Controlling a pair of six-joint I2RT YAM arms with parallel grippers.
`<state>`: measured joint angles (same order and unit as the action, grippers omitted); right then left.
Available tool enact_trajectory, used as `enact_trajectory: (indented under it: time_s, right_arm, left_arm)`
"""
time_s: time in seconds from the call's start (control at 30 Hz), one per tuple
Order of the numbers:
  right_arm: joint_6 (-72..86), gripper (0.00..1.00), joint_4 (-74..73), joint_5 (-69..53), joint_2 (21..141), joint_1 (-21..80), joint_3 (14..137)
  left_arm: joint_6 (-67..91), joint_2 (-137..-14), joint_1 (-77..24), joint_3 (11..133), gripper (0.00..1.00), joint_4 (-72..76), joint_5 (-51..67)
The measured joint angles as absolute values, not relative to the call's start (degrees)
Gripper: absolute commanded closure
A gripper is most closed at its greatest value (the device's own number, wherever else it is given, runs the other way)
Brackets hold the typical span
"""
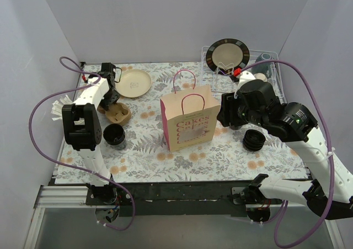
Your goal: Pack the takeout coffee
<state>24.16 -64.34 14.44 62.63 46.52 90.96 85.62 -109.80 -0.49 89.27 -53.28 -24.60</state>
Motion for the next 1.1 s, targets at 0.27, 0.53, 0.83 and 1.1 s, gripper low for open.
enact_trajectory:
  time_s: [0.27,0.53,0.83,1.1]
  right_arm:
    - [24.32,0.43,-64.36,14.44,62.63,46.52,90.96]
    - [24.27,0.43,-64.34,14.41,62.63,46.52,90.96]
    - [23.86,0.43,-64.34,14.2,63.64,46.52,90.96]
    - [23.7,0.43,-64.36,13.34,64.36,46.52,91.22]
  left_arm:
    - [84.75,-110.21,-0.47,89.32,0.68,-52.93,-24.67]
    - [83.9,-110.26,-0.49,90.65,0.89,-54.3,-24.67]
    - [84.36,-110.26,-0.47,92.99,1.0,-57.65,-26.11]
    - [83.33,-109.56,-0.47,96.92,1.0,-60.77,-25.41]
